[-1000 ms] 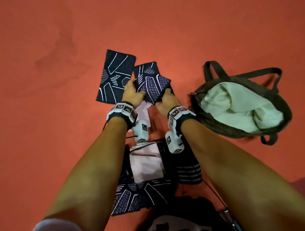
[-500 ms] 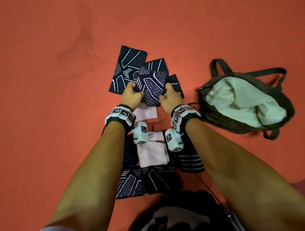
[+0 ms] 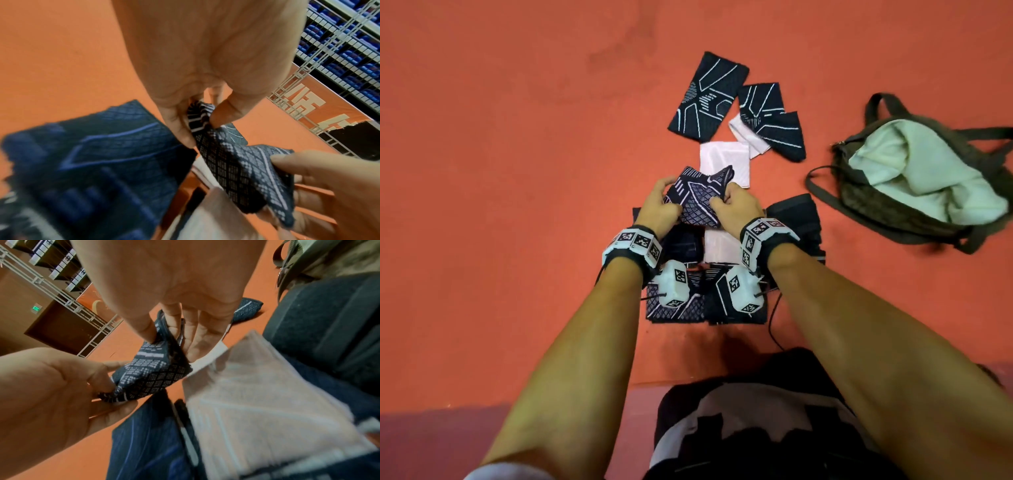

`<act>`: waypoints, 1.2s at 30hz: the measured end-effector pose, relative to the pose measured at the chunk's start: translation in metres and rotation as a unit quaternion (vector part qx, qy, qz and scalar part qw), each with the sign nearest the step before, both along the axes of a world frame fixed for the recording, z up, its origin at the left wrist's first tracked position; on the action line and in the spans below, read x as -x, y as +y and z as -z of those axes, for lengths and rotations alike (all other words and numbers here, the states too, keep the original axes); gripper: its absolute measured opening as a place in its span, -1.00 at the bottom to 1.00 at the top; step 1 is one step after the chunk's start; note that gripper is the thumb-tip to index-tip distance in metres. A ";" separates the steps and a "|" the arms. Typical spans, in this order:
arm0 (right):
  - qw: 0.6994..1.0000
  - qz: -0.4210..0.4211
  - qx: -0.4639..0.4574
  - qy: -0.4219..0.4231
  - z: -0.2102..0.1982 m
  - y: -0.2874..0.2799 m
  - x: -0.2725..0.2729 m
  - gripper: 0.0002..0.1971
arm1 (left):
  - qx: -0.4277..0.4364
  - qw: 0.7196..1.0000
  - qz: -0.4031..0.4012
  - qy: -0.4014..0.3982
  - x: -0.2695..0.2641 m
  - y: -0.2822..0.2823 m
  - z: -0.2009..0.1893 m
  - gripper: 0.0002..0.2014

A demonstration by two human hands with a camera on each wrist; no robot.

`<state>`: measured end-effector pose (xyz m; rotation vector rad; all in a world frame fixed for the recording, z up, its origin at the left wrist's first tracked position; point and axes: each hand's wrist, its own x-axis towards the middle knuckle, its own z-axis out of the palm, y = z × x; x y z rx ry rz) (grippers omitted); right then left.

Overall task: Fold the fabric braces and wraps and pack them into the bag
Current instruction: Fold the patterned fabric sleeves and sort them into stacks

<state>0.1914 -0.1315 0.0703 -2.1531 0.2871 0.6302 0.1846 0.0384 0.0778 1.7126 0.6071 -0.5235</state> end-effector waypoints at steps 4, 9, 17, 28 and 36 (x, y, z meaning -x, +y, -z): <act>0.999 -0.039 0.013 0.012 0.000 0.017 0.040 -0.87 | -0.031 0.999 0.035 -0.012 0.051 0.016 -0.008 -0.34; 0.994 -0.096 0.050 0.007 -0.005 0.034 0.081 -0.73 | -0.054 0.997 0.057 0.004 0.102 0.037 0.007 -0.35; 0.995 -0.079 0.056 0.015 -0.017 0.030 0.123 -0.67 | -0.042 0.999 0.026 -0.011 0.156 0.052 0.033 -0.78; 0.994 -0.094 0.044 0.027 -0.029 0.011 0.150 -0.53 | 0.005 0.998 -0.003 -0.067 0.176 0.036 -0.006 -0.74; 0.989 -0.130 0.059 0.036 -0.027 0.009 0.157 -0.52 | 0.096 0.992 -0.053 -0.058 0.184 0.023 -0.021 -0.83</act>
